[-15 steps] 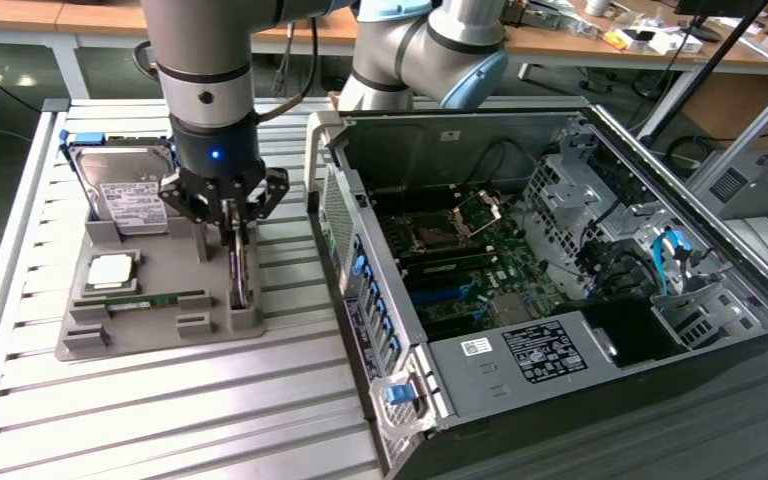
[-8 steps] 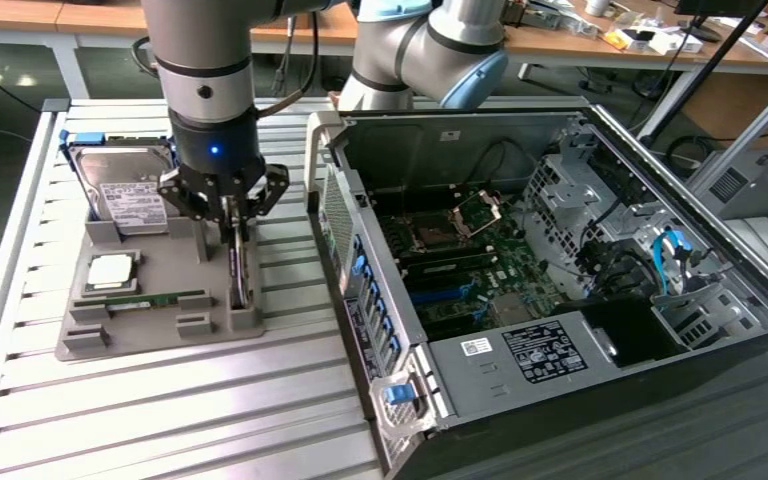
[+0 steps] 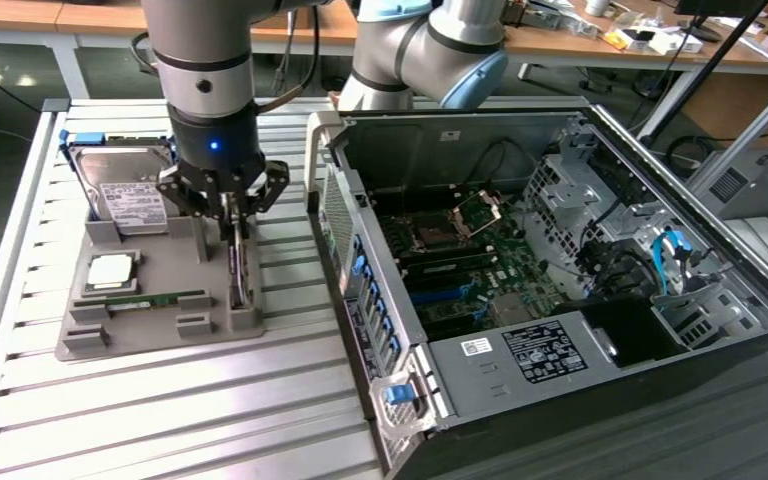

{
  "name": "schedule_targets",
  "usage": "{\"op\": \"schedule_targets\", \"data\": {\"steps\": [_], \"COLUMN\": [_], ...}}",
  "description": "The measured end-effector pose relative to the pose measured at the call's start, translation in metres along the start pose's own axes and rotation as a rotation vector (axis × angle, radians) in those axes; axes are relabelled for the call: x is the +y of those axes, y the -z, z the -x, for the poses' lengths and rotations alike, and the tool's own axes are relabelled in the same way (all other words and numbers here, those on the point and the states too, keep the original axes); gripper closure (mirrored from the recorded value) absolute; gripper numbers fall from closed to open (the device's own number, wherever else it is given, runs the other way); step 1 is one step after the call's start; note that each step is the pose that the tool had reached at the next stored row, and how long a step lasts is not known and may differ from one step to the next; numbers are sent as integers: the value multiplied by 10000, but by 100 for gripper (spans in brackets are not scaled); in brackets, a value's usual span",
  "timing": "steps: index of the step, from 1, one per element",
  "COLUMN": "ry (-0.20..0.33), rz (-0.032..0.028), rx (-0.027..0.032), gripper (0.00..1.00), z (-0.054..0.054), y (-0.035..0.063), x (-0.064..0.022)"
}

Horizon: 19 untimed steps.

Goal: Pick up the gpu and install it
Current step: 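Pick up the gpu and move the gpu toward the slot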

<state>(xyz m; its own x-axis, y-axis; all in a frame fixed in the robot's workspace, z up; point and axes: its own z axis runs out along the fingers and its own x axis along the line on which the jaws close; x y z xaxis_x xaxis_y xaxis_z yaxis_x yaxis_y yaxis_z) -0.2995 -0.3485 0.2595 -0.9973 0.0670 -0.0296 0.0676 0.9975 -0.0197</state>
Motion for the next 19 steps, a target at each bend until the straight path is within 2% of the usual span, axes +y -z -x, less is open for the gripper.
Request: {"op": "schedule_targets", "data": {"steps": [19], "ry": [0], "rz": [0], "rx": [0], "gripper": [73], "z": [3], "y": [113], "x": [-2]}}
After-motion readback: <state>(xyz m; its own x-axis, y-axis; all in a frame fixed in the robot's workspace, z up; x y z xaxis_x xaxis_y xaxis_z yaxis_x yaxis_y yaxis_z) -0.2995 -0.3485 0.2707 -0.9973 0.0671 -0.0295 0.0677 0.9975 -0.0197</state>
